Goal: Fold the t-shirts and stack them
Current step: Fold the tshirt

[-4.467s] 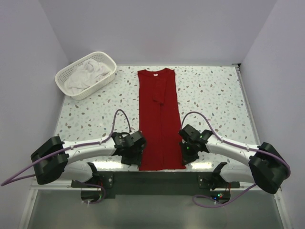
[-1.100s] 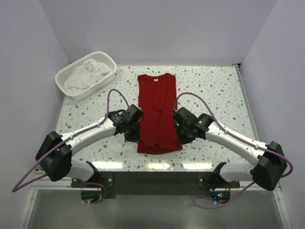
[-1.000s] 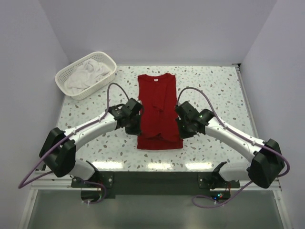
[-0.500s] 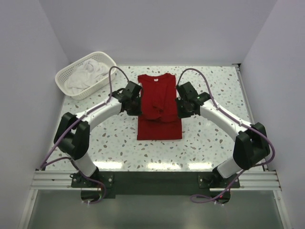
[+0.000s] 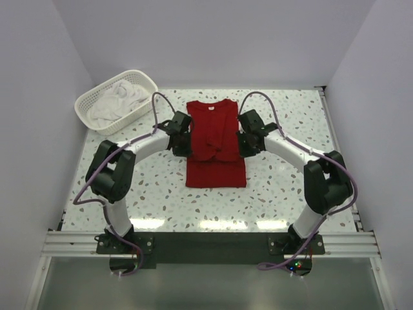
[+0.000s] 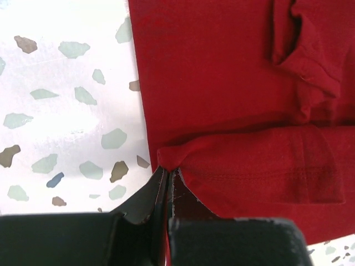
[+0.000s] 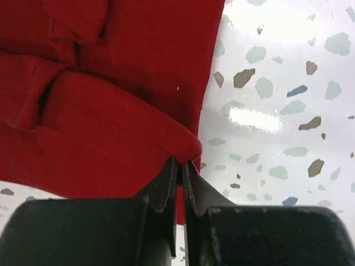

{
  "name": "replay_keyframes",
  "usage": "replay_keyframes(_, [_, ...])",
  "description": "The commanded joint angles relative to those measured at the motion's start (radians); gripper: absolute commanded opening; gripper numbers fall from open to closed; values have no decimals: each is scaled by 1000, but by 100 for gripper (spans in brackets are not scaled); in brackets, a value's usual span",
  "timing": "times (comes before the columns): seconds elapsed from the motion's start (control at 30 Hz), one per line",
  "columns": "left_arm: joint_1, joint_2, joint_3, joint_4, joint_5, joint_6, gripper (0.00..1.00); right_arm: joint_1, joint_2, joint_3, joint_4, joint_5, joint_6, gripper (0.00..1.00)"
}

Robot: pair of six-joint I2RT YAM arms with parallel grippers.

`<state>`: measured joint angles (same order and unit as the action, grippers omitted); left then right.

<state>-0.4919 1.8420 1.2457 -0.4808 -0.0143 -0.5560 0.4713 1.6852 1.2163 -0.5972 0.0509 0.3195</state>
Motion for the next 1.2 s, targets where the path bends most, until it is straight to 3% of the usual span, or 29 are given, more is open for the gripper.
replay_keyframes(0.0, [10, 14, -6, 68, -12, 11, 0, -11, 28, 14, 82, -2, -26, 0])
replay_keyframes(0.1, [10, 11, -17, 77, -19, 2, 6, -11, 57, 32, 83, 1, -37, 6])
replay_keyframes(0.23, [10, -45, -32, 58, -53, -16, 37, -10, 53, 74, 54, -3, -72, 28])
replay_keyframes(0.33, [7, -98, -64, 50, -59, -42, 49, -2, 5, 78, 28, 24, -82, 34])
replay_keyframes(0.43, [-20, -217, -118, 53, -90, -85, 52, 13, -74, 40, 48, 30, -79, 38])
replay_keyframes(0.57, [-173, -331, -213, 86, -182, -212, 49, 64, -145, -49, 132, -91, -51, 37])
replay_keyframes(0.67, [-247, -380, -316, 191, -194, -271, 37, 131, -156, -106, 193, -112, -25, 26])
replay_keyframes(0.83, [-284, -331, -407, 344, -214, -269, 22, 164, -89, -181, 338, -201, 55, 7])
replay_keyframes(1.17, [-306, -225, -482, 403, -167, -274, 13, 176, 65, -182, 520, -214, 90, 0])
